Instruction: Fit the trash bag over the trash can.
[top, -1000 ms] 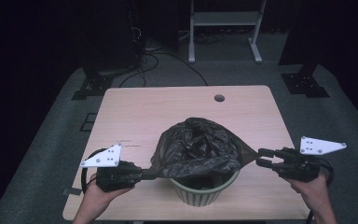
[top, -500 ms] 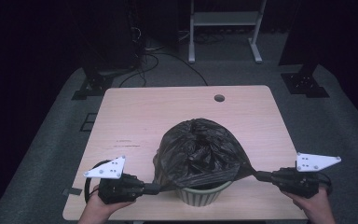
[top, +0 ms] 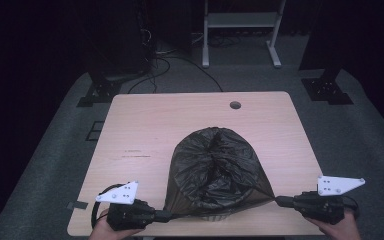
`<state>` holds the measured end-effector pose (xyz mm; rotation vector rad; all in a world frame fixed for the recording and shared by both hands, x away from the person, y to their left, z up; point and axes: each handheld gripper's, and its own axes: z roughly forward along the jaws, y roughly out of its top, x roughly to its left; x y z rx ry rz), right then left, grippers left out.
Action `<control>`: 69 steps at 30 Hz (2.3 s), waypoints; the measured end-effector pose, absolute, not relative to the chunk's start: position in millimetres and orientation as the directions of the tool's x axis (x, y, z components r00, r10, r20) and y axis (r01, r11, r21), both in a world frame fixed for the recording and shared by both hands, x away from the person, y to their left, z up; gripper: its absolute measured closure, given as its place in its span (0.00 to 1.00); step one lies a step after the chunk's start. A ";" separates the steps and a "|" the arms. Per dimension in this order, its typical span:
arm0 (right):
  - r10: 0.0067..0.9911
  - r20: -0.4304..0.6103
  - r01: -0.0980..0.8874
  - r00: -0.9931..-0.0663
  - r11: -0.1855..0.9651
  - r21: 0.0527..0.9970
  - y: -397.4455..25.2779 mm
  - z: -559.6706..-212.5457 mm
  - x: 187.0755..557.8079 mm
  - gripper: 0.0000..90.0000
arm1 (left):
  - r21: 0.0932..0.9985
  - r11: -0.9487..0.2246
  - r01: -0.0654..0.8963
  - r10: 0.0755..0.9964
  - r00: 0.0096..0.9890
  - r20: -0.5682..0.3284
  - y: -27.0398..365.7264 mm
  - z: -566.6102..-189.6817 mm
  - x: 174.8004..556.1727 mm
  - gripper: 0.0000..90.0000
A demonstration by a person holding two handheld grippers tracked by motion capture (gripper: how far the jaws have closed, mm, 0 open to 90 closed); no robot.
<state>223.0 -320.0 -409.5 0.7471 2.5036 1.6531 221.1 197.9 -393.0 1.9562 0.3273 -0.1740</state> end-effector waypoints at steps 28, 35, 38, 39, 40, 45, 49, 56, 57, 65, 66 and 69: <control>0.498 0.235 0.476 -0.835 0.439 0.762 -303.6 -464.0 259.6 0.81 | 0.800 -0.469 0.375 0.257 0.924 -0.283 203.3 -448.3 256.9 0.89; 0.494 0.264 0.431 -0.828 0.261 0.864 -330.9 -438.4 254.1 0.48 | 0.883 -0.355 0.307 0.267 0.939 -0.218 231.0 -417.2 249.3 0.55; 0.485 0.249 0.390 -0.838 0.214 0.896 -336.0 -427.7 254.2 0.46 | 0.911 -0.308 0.275 0.274 0.942 -0.192 237.7 -403.0 251.5 0.48; 0.480 0.244 0.379 -0.843 0.207 0.902 -336.1 -424.2 255.5 0.45 | 0.916 -0.301 0.266 0.278 0.943 -0.182 237.4 -399.1 253.4 0.46; 0.476 0.238 0.368 -0.846 0.199 0.908 -335.2 -420.7 256.7 0.44 | 0.921 -0.295 0.253 0.275 0.946 -0.172 236.5 -395.6 256.0 0.45; 0.415 0.231 0.322 -0.880 0.163 0.933 -323.9 -405.7 268.0 0.44 | 0.939 -0.273 0.207 0.274 0.953 -0.131 225.0 -386.1 272.7 0.33; 0.359 0.217 0.297 -0.908 0.184 0.937 -305.3 -399.1 277.0 0.42 | 0.943 -0.283 0.173 0.259 0.961 -0.099 212.9 -384.3 284.7 0.26; 0.308 0.197 0.282 -0.931 0.262 0.923 -281.6 -398.4 283.8 0.84 | 0.944 -0.306 0.120 0.195 0.979 -0.061 199.0 -388.1 299.8 0.61; 0.311 0.197 0.285 -0.930 0.272 0.919 -280.1 -398.7 284.0 0.91 | 0.944 -0.306 0.126 0.194 0.979 -0.068 197.9 -388.3 301.3 0.69; 0.326 0.208 0.310 -0.922 0.303 0.901 -277.3 -403.0 285.2 1.00 | 0.936 -0.313 0.163 0.196 0.975 -0.104 193.9 -395.8 304.2 1.00; 0.329 0.208 0.314 -0.921 0.311 0.897 -276.9 -404.9 285.4 1.00 | 0.933 -0.318 0.168 0.197 0.974 -0.108 193.9 -398.4 303.9 1.00; 0.336 0.201 0.313 -0.920 0.323 0.893 -275.9 -408.2 285.9 1.00 | 0.930 -0.320 0.182 0.192 0.973 -0.125 194.1 -404.3 302.8 1.00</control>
